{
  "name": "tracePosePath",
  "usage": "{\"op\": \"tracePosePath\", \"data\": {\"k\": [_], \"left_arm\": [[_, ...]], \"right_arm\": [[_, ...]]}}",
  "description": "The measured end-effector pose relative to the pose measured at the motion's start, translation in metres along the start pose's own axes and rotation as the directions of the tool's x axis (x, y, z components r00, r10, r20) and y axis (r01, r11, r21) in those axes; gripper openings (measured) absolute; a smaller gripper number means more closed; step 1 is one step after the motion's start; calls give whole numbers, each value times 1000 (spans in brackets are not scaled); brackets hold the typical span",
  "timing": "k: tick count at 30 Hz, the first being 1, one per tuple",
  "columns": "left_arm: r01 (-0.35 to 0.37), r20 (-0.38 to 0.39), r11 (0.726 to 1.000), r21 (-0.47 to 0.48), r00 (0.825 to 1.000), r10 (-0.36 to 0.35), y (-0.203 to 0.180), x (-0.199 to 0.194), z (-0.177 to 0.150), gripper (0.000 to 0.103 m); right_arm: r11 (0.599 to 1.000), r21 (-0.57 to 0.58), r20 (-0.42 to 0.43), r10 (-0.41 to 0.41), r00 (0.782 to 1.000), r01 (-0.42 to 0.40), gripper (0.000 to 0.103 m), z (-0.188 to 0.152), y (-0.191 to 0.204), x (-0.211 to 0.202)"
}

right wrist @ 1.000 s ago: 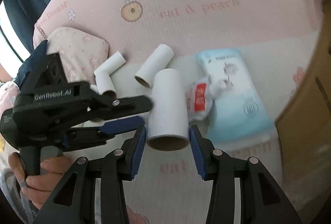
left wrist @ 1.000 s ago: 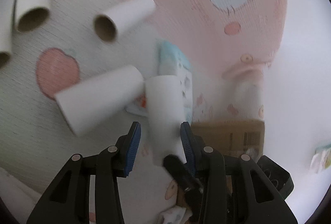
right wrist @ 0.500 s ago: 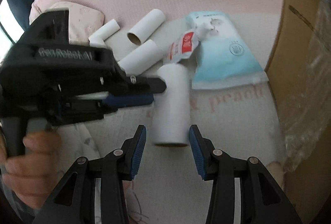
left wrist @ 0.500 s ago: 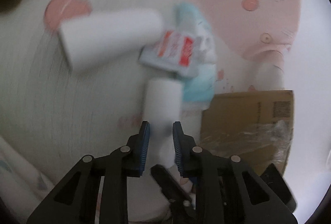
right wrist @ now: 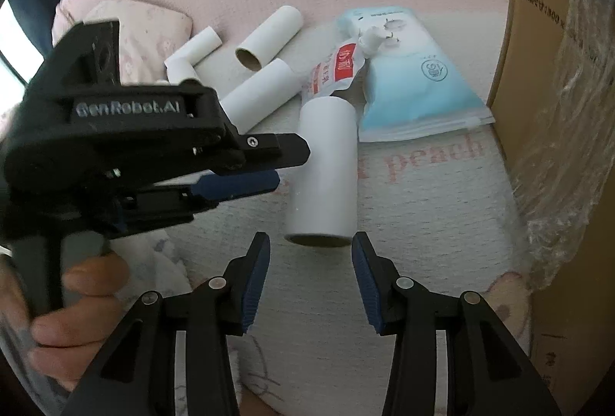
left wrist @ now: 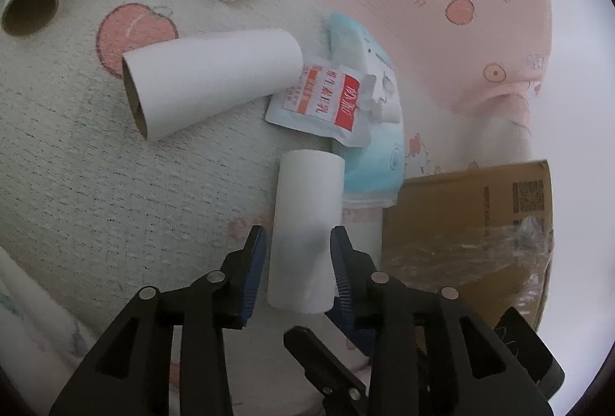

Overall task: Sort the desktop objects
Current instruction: 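Lift the held tube and carry it toward the cardboard box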

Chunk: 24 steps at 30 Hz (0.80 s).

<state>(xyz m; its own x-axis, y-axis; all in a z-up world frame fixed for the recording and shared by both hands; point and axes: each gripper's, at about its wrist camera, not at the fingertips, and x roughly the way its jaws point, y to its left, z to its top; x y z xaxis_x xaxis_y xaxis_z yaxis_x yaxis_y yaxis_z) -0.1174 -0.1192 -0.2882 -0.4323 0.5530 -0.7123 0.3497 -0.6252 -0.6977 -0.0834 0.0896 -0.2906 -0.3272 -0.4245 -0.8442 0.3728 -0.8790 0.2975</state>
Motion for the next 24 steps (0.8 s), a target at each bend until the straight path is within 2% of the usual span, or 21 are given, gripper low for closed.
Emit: {"op": "tracePosePath", "data": {"k": [1,3,5,7,10,12,14,16,19,22,24], "left_arm": [[12,-4,1000,-11,1000,-12,2,0,1,39],[23,-11,999,-30,1000,-23,3,4,3,39],[21,-12,999,-45,1000,-22,5,6,4,39],[0,13,999,-53,1000,0,5,6,4,39],[5,37,999,-46,999,-3,4,4,6,39],[3,34,999,-46,999,-2,4,6,7,39],[2,25,999,-43,1000,-1,4,8,9,39],[1,12,999,-34,1000,-1,2,12,10,40],[-11,-5,1000,-25,1000,11,0,16,12,58],[5,-4,999,-42,1000,-5,3,16,14,58],[46,-11,997,-70,999,-47,6,15,16,59]], "right_arm": [[1000,18,3,19,1000,-19,46,1,-3,0],[997,58,17,55,998,-56,58,1,-11,0],[991,110,12,75,997,-76,62,-1,-20,7],[983,167,-28,82,996,-76,63,-8,-32,21],[952,254,60,161,985,-171,67,-15,-48,17],[908,340,113,221,969,-247,66,-22,-63,17],[892,355,117,253,960,-278,67,-23,-69,17],[915,317,93,233,968,-251,67,-21,-64,17],[959,241,46,143,989,-150,67,-16,-46,18],[988,153,-9,35,999,-33,67,-10,-25,19],[986,169,10,10,1000,-12,66,-6,-23,16]]}}
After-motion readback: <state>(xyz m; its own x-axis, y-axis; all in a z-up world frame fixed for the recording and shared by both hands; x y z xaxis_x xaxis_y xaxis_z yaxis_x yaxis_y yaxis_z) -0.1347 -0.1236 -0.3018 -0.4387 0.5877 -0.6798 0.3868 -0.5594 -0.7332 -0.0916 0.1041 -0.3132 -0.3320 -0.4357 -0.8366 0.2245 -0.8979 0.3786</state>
